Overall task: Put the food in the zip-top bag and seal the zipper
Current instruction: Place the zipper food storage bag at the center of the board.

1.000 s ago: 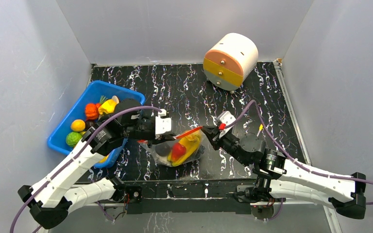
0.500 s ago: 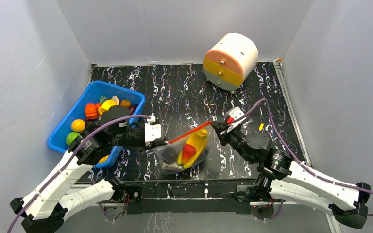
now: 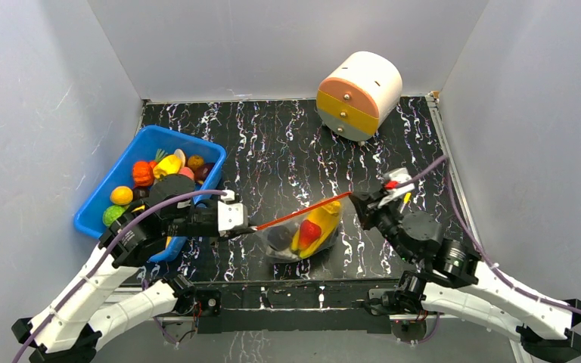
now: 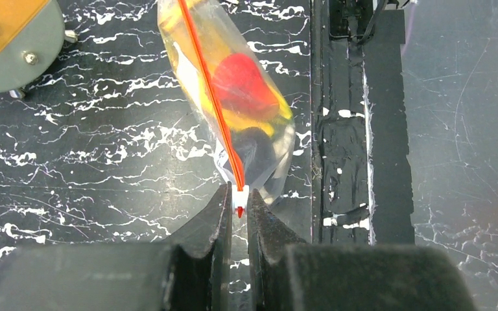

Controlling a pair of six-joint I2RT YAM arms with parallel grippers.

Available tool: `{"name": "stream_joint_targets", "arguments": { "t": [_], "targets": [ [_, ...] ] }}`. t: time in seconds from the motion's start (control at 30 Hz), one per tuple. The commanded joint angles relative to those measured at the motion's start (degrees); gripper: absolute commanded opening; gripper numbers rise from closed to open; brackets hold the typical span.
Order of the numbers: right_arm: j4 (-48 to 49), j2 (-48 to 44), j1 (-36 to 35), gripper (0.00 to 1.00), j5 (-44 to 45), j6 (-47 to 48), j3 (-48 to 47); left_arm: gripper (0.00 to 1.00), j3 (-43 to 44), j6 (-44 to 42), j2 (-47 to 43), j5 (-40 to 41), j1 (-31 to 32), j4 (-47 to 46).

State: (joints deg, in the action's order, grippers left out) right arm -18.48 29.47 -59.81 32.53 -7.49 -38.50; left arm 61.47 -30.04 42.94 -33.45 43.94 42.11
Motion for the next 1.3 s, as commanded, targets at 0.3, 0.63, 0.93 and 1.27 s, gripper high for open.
{"name": "stream_joint_targets", "arguments": {
  "t": [0.3,0.63,0.93,1.27],
  "targets": [
    [3.05,-2.46,1.25,0.00,10.31,-2.50,-0.29,0.00,-5.17,2.53,1.74,-3.39,-0.26,-6.30],
    [19.64,11.61,11.21,0.00,-0.43,8.57,1.23,0.00,-8.24,1.66,6.82,14.52,-0.26,-14.67],
    [26.58,17.19,21.97,0.00,-14.00,6.34,1.01,0.00,-12.42,1.02,4.26,21.92,-0.26,-21.43],
    [31.47,23.80,27.35,0.00,-20.55,5.49,-0.07,0.00,-13.05,0.37,8.45,29.75,-0.35,-24.90]
  ]
}}
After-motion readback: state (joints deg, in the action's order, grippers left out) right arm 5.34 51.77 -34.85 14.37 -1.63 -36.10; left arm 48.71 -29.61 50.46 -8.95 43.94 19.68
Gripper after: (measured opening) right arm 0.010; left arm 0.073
